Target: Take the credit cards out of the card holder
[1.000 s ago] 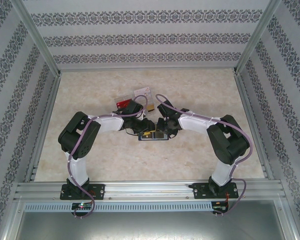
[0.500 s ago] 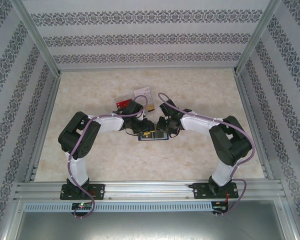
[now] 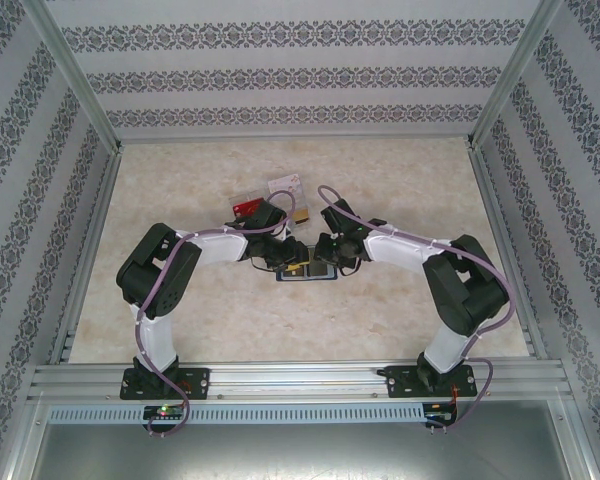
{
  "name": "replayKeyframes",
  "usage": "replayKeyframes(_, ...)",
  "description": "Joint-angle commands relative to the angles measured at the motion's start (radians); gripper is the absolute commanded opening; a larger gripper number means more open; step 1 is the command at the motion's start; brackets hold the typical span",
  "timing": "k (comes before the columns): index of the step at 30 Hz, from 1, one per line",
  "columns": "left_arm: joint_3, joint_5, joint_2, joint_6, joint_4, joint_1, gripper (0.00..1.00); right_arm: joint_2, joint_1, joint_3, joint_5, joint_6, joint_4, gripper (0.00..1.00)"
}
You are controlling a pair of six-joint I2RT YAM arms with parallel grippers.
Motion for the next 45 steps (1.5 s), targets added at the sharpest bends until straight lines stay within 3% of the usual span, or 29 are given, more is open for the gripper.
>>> replayKeyframes(1,-0.003,-0.031,0.019,0.016,-0.062,0.009,0.29,-0.021,-0.005,0.006,0.043,-0.017,-0.029,0.27)
replayKeyframes(13,-0.006,-0.032,0.023,0.014,-0.062,0.009,0.29,0.062,0.011,0.028,0.062,-0.006,-0.065,0.27)
replayKeyframes(24,-0.010,-0.039,0.034,0.003,-0.058,0.015,0.28,0.105,0.015,0.041,-0.002,-0.004,-0.036,0.22)
replayKeyframes(45,-0.060,0.078,-0.024,-0.047,0.132,0.021,0.15,0.129,0.017,0.049,0.016,-0.001,-0.063,0.21)
